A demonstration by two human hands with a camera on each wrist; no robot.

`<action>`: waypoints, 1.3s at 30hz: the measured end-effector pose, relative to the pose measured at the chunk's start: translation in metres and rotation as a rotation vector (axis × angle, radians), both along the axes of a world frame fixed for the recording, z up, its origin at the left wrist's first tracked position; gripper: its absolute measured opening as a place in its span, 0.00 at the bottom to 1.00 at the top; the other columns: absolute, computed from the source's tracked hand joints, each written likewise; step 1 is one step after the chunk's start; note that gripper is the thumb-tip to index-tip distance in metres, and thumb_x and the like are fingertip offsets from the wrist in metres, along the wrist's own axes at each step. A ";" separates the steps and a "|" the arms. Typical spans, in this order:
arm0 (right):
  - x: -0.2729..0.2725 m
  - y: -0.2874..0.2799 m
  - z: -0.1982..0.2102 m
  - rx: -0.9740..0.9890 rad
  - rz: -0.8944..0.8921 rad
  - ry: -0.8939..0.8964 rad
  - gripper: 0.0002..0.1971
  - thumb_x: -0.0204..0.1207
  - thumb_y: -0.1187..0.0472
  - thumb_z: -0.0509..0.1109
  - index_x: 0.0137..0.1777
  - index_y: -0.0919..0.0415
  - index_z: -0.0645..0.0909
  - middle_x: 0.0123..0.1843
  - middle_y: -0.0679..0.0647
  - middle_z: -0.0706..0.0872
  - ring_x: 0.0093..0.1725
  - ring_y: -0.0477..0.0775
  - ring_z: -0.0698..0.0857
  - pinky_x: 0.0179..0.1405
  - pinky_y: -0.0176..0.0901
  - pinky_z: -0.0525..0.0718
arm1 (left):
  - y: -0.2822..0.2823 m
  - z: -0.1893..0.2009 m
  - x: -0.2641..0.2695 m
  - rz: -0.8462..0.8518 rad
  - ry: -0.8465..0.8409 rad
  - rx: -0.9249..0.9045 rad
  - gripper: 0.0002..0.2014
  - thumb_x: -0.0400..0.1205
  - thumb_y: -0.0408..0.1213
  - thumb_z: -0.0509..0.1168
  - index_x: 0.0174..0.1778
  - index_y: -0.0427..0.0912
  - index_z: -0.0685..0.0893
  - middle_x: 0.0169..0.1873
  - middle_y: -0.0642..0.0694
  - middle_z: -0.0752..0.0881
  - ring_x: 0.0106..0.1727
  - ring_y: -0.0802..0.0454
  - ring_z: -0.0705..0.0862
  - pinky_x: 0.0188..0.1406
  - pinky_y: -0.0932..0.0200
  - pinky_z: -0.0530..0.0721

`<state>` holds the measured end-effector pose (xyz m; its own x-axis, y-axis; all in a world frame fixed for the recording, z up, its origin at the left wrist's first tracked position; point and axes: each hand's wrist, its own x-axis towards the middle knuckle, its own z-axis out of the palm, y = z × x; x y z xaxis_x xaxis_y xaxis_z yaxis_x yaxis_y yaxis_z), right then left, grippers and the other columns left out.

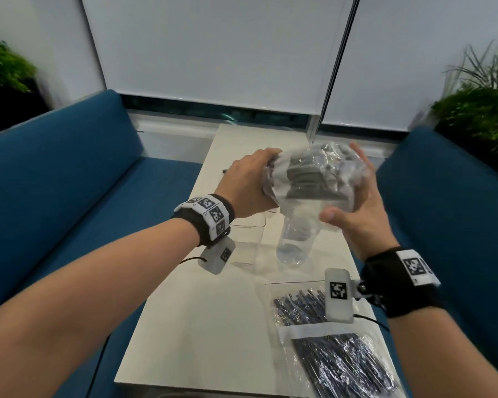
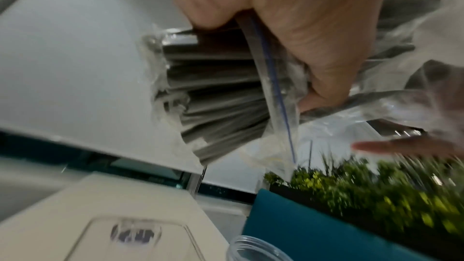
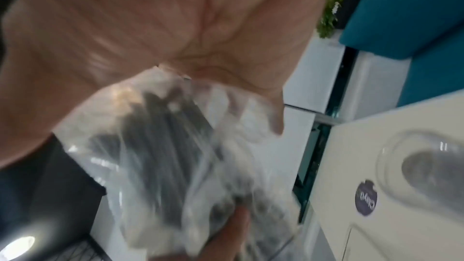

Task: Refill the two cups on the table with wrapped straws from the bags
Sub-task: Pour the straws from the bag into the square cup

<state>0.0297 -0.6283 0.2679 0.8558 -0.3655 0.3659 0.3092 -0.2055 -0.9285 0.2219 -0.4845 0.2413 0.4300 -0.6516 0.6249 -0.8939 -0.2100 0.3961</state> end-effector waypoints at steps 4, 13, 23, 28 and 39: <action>0.045 0.011 -0.001 -0.204 -0.165 0.005 0.58 0.62 0.58 0.91 0.87 0.45 0.57 0.79 0.52 0.77 0.74 0.50 0.83 0.69 0.55 0.89 | -0.001 -0.005 0.018 -0.046 0.379 -0.074 0.38 0.65 0.41 0.88 0.68 0.46 0.77 0.52 0.59 0.88 0.51 0.54 0.91 0.53 0.53 0.93; 0.120 0.006 0.013 -0.382 -0.146 0.029 0.46 0.72 0.54 0.83 0.85 0.51 0.60 0.73 0.51 0.83 0.70 0.54 0.87 0.72 0.63 0.86 | -0.019 -0.026 0.060 -0.010 0.549 -0.085 0.35 0.64 0.47 0.83 0.68 0.48 0.81 0.54 0.53 0.91 0.56 0.55 0.91 0.56 0.51 0.93; 0.149 -0.005 0.007 -0.438 -0.142 0.120 0.44 0.76 0.57 0.82 0.87 0.51 0.61 0.70 0.45 0.81 0.72 0.52 0.84 0.74 0.57 0.84 | -0.031 -0.049 0.072 -0.056 0.670 -0.185 0.29 0.70 0.35 0.82 0.67 0.38 0.82 0.54 0.47 0.91 0.55 0.52 0.92 0.56 0.57 0.91; 0.160 0.000 0.011 -0.433 -0.142 0.097 0.41 0.76 0.53 0.81 0.86 0.51 0.64 0.72 0.49 0.85 0.68 0.50 0.87 0.70 0.56 0.87 | -0.024 -0.046 0.073 -0.076 0.693 -0.273 0.25 0.72 0.26 0.82 0.64 0.32 0.84 0.54 0.41 0.93 0.56 0.48 0.93 0.60 0.50 0.92; 0.164 -0.001 -0.008 -0.412 -0.153 0.149 0.38 0.79 0.52 0.79 0.85 0.49 0.66 0.72 0.47 0.86 0.58 0.43 0.87 0.57 0.32 0.84 | -0.025 -0.072 0.077 -0.098 0.794 -0.253 0.30 0.70 0.24 0.82 0.68 0.33 0.81 0.60 0.37 0.91 0.63 0.39 0.91 0.67 0.33 0.88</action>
<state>0.1937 -0.6292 0.2601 0.8575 -0.3418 0.3846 0.1164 -0.5993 -0.7920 0.2985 -0.5093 0.1690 0.7527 -0.5898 0.2924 -0.3389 0.0336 0.9402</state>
